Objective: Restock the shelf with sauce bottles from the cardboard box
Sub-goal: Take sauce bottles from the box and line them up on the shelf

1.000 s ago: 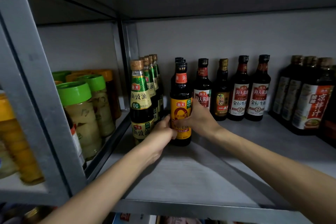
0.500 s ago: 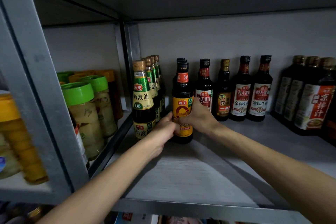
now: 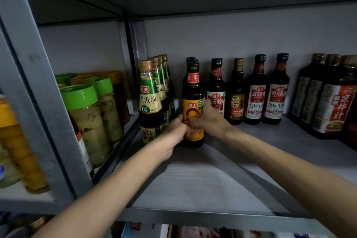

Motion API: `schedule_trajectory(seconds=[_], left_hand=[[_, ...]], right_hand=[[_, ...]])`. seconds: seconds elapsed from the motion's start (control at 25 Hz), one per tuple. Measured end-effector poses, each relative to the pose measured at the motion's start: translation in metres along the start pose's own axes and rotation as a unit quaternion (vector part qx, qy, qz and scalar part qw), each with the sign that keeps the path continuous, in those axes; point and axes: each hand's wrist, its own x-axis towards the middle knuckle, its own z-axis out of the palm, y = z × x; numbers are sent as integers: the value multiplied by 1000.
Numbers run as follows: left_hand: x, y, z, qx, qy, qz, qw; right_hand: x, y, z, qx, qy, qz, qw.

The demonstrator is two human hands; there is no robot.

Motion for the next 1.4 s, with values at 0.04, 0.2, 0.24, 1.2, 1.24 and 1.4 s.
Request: schedule_trajectory(seconds=[0.04, 0.2, 0.24, 1.2, 1.24, 1.4], left_hand=[[0, 0, 0, -3, 0, -2, 1000], [-1, 1, 1, -10, -5, -3, 1000], [0, 1, 1, -9, -6, -1, 1000], [-4, 6, 4, 22, 1, 9, 1000], [-5, 7, 5, 21, 1, 9, 1000], [-12, 6, 8, 20, 17, 16, 1000]], right_hand=[[1, 1, -1, 0, -3, 1, 1000], [6, 4, -4, 1, -16, 2, 1000], [7, 5, -4, 1, -14, 1, 1000], [10, 9, -5, -19, 5, -12, 1000], [9, 9, -5, -24, 5, -13, 1000], [2, 7, -6, -18, 4, -16, 1000]])
